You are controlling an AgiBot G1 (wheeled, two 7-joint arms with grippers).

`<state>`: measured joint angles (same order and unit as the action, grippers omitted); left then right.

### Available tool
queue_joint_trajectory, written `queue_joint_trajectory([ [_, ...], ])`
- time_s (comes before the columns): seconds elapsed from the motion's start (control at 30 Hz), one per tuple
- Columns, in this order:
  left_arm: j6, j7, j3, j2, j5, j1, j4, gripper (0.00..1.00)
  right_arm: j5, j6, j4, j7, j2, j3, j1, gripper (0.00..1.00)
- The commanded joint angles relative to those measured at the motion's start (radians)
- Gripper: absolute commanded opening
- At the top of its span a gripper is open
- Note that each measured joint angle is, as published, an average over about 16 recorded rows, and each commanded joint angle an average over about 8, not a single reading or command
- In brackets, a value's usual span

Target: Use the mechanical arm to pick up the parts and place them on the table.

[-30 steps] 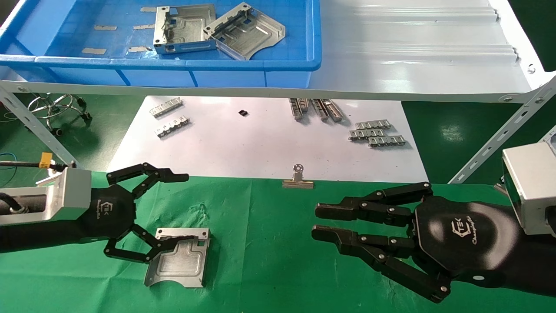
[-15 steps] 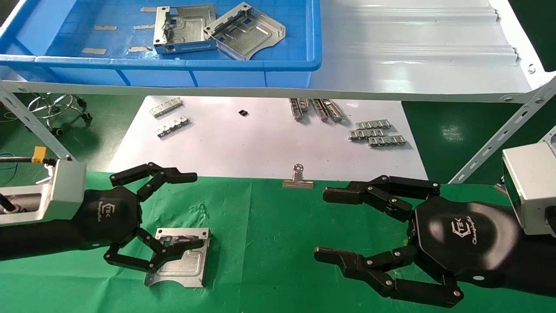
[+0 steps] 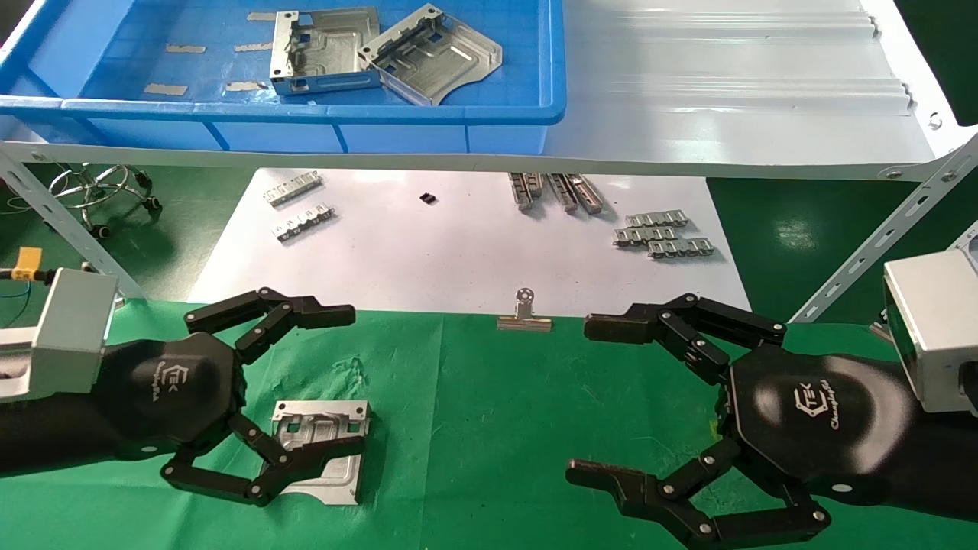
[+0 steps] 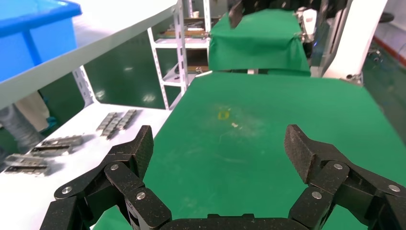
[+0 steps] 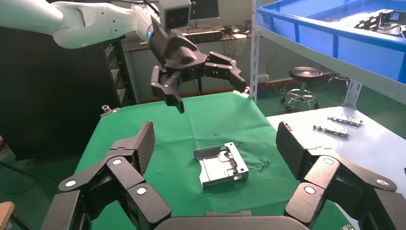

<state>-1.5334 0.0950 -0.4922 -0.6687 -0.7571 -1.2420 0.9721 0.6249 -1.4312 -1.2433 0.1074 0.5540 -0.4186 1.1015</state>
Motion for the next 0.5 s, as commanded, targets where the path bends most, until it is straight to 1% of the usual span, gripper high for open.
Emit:
queue_joint_trajectory([
  [0.03,0.004,-0.029,0.022,0.006,0.003,0.017,0.032,1.0,0.0,0.0,0.0,0.0,0.0,0.0,0.0,1.0],
  [0.5,0.031,-0.231,0.174,0.047,0.022,0.137,0.255,1.0,0.0,0.0,0.0,0.0,0.0,0.0,0.0,1.0],
])
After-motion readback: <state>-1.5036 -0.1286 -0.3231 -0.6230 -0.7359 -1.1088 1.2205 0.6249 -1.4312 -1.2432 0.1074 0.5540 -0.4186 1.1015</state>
